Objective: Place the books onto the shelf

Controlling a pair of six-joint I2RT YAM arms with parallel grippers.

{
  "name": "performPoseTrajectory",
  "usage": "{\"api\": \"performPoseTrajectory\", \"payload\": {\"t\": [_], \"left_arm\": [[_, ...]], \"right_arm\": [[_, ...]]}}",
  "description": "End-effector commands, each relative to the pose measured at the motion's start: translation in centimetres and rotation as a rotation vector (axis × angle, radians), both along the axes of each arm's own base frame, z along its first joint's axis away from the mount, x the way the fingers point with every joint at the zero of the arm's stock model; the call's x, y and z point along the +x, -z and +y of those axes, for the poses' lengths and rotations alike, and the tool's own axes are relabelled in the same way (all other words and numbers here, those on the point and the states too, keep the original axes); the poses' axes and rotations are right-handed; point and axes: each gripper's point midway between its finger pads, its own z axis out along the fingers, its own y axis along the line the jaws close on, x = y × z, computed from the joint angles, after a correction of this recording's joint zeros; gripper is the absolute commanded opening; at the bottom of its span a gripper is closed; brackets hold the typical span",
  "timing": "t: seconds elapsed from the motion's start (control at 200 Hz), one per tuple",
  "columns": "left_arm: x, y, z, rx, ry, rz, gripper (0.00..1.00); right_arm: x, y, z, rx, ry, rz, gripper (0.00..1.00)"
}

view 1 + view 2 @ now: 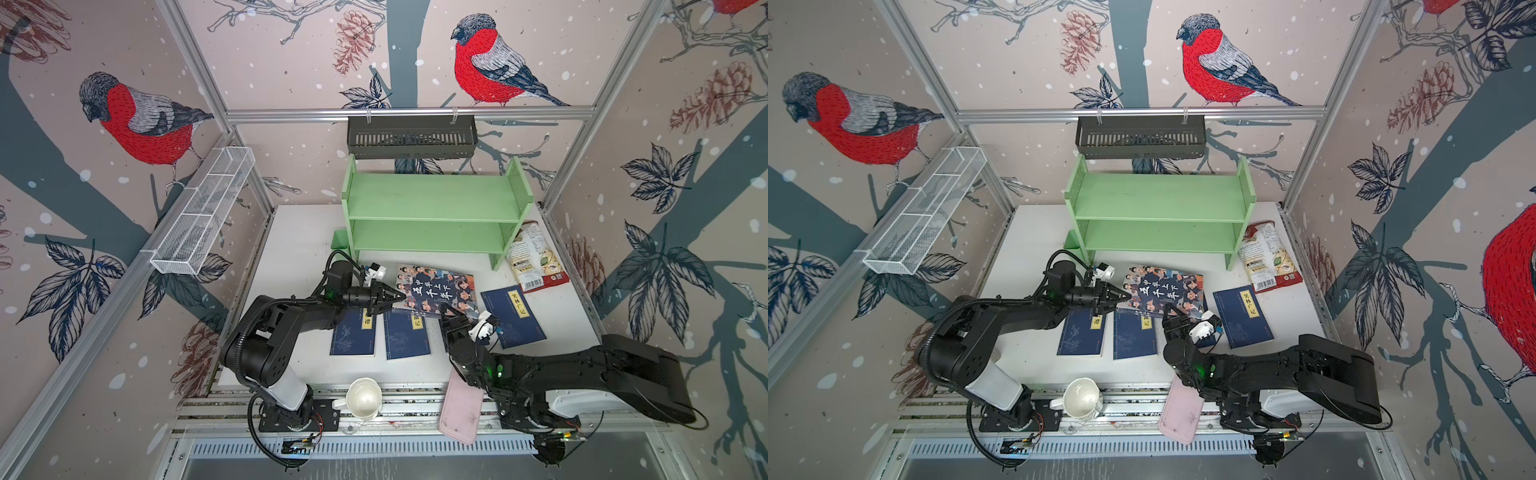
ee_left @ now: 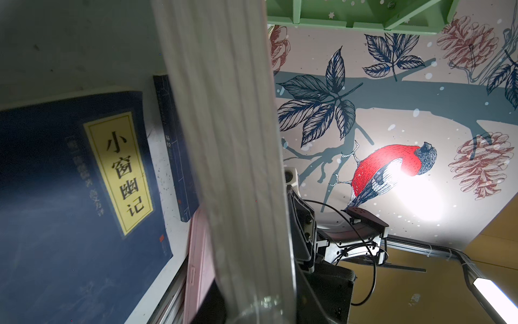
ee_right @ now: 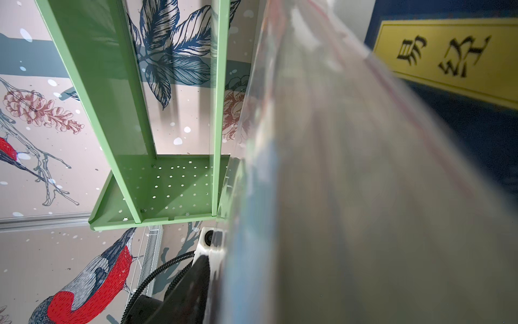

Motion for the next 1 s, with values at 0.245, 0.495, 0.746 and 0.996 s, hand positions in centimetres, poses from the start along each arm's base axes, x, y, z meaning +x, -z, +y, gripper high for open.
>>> {"api": "performPoseTrajectory", "payload": {"t": [0.245,0.495,0.746,0.996], "left_arm": [[-2.2,-2.6,0.0,-0.064,0.14,-0.207,0.0],[-2.3,-3.0,0.1,-0.065,0.136,-0.225,0.0],[-2.1,-1.9,0.4,0.021,0.135,-0.268,0.14],[-0.1,-0.5,2.9,0.174,0.066,-0.312,0.52]], "right_arm": [[1.3,-2.4,0.1,0.034,0.013,-0.077,0.54],[1.6,-2.7,1.2,0.069,-0.012,-0.098,0.4],[1.6,-3.2,1.4,0.107,-0.019,-0.128,0.16],[1.4,-4.0,2.1,0.111,-0.05,-0.145,0.08]]}}
